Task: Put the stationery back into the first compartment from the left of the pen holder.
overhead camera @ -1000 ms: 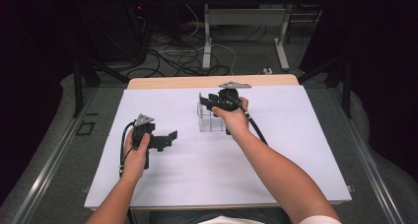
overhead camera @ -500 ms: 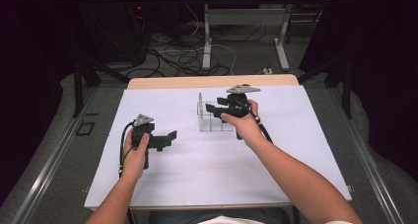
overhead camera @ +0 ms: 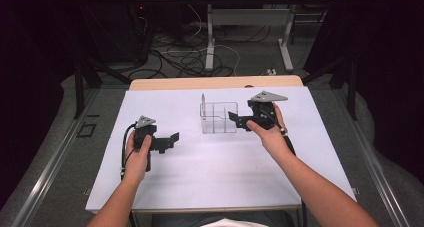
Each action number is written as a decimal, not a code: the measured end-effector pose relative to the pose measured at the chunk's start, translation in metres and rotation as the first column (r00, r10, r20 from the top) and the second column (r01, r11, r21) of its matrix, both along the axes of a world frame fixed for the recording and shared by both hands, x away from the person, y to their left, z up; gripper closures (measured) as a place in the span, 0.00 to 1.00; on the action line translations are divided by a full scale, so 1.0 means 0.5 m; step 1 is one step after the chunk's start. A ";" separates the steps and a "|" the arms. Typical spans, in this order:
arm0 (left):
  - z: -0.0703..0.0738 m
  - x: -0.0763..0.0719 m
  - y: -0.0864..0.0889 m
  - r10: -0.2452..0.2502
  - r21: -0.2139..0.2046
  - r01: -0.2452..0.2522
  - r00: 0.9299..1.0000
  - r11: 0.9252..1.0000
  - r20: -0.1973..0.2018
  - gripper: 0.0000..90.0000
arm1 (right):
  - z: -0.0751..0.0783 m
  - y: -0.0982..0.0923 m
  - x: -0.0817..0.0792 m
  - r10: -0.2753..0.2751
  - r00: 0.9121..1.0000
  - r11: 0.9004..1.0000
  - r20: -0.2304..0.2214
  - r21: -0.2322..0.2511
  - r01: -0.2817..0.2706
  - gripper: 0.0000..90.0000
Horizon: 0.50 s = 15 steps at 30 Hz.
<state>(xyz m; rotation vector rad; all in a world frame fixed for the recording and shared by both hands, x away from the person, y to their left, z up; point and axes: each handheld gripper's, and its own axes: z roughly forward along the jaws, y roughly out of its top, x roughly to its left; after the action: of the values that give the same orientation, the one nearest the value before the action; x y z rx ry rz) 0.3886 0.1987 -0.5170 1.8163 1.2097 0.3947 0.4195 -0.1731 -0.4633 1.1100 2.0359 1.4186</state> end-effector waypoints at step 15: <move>-0.003 0.001 0.004 0.012 0.003 -0.012 1.000 1.000 -0.007 0.00 | -0.057 -0.090 -0.030 -0.077 0.996 0.995 -0.047 -0.067 0.074 0.00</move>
<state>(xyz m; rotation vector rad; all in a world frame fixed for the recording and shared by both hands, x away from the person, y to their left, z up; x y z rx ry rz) 0.3891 0.2009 -0.5187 1.8151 1.2262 0.3970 0.4046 -0.2179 -0.4917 1.1927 2.0360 1.2912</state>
